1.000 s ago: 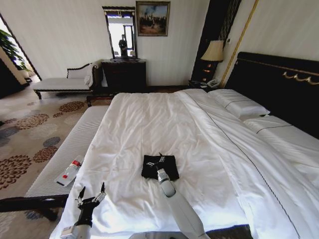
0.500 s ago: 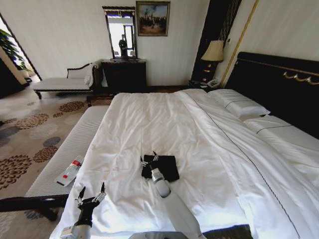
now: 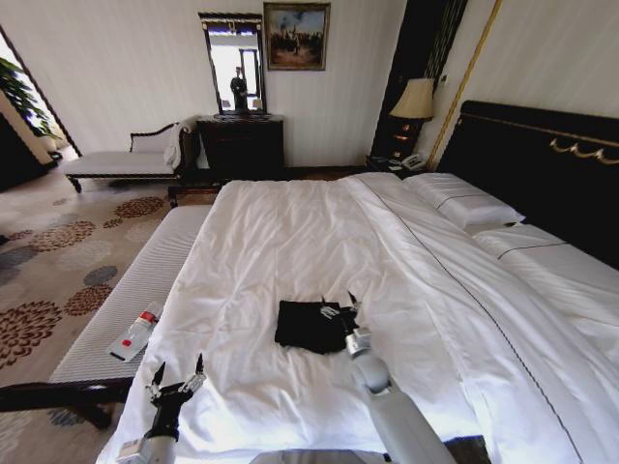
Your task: Fold the clothes on the bed.
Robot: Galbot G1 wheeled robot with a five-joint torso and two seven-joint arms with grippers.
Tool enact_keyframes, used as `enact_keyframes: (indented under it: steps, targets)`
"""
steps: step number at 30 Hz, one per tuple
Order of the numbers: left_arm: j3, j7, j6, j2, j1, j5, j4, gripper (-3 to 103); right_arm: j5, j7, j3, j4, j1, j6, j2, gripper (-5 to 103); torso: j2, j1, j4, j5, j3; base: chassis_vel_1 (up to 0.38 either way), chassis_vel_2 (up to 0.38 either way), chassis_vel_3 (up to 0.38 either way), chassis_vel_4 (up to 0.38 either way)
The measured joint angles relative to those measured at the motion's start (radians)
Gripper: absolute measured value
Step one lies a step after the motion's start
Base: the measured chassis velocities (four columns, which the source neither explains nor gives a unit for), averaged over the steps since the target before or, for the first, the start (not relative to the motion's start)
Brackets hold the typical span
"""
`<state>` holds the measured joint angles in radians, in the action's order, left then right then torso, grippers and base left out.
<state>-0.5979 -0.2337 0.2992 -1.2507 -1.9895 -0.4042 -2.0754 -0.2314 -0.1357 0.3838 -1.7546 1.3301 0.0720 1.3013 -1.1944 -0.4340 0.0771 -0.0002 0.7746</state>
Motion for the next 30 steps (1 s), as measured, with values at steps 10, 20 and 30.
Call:
enact_keyframes:
  steps: [10, 20, 30]
  targets:
    - [0.0, 0.0, 0.0, 0.0, 0.0, 0.0, 0.0, 100, 0.012, 0.038, 0.212, -0.265, 0.339, 0.075, 0.061, 100, 0.0, 0.0, -0.0001, -0.0003, 0.0, 0.0, 0.0, 0.0, 0.0]
    - [0.0, 0.0, 0.0, 0.0, 0.0, 0.0, 0.0, 100, 0.051, 0.079, 0.328, -0.405, 0.556, 0.181, 0.139, 100, 0.0, 0.0, -0.0001, -0.0004, 0.0, 0.0, 0.0, 0.0, 0.0]
    - [0.0, 0.0, 0.0, 0.0, 0.0, 0.0, 0.0, 100, 0.07, 0.084, 0.356, -0.437, 0.601, 0.216, 0.164, 100, 0.0, 0.0, -0.0001, -0.0005, 0.0, 0.0, 0.0, 0.0, 0.0]
